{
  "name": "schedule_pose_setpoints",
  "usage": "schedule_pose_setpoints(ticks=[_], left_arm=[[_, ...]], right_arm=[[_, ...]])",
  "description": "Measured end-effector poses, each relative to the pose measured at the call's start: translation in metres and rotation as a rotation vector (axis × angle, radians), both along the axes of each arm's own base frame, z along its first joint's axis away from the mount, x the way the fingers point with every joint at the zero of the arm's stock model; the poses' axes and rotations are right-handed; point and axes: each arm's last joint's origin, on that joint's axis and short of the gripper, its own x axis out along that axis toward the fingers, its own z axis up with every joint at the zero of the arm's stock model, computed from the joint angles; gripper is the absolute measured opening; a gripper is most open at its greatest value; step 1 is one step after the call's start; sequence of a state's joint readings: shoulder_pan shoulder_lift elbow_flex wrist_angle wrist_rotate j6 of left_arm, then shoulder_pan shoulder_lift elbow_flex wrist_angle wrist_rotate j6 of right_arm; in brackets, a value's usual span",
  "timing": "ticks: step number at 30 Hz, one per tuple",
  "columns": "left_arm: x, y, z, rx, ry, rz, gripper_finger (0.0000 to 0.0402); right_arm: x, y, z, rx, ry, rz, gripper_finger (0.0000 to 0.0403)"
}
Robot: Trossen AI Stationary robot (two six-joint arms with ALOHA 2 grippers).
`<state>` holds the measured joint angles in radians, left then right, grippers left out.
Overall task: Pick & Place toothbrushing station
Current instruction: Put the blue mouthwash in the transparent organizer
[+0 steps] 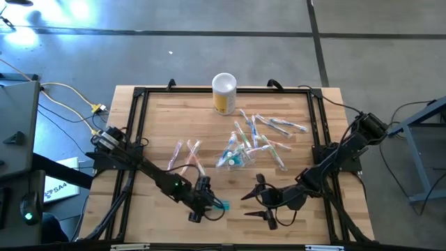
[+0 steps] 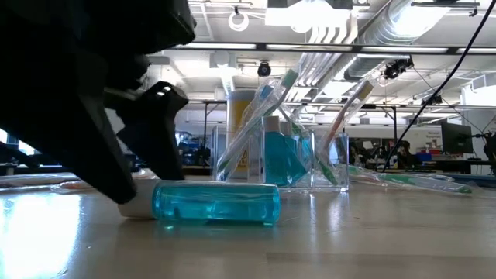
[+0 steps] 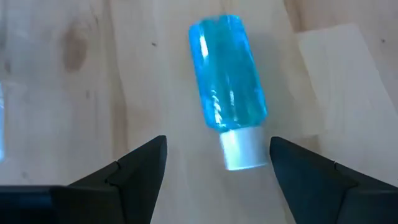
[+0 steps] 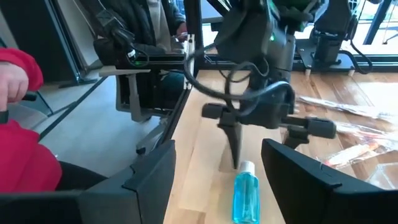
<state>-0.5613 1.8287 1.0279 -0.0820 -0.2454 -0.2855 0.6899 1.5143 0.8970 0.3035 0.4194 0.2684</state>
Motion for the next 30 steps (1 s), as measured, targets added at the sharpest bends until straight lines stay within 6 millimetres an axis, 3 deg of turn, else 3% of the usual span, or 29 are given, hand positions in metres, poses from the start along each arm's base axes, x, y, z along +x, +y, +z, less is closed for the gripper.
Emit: schedule_pose_setpoints(ticks=[12,20,23,28,30], left_arm=[[0.009,0.002,-0.008,-0.029,-0.013,-0.024,0.0280],[0.025,0.010,-0.022,-0.166,0.003,-0.087,0.0274],[0.025,0.010,-0.022,-0.167,0.006,-0.088,0.0246],[0.025,0.011,-0.023,-0.157,0.011,-0.076,0.0153],[0.025,0.010,-0.023,-0.158,0.011,-0.077,0.0139]], right_arm=[[0.000,-0.001,0.000,-0.003,-0.001,-0.002,0.0230],[0.000,-0.001,0.000,0.003,0.000,-0.003,0.0230],[0.000,-0.001,0.000,0.014,0.005,-0.007,0.0230],[0.000,-0.001,-0.001,0.008,0.012,-0.007,0.0230],[0.000,-0.001,-0.001,0.009,0.012,-0.007,0.0230]])
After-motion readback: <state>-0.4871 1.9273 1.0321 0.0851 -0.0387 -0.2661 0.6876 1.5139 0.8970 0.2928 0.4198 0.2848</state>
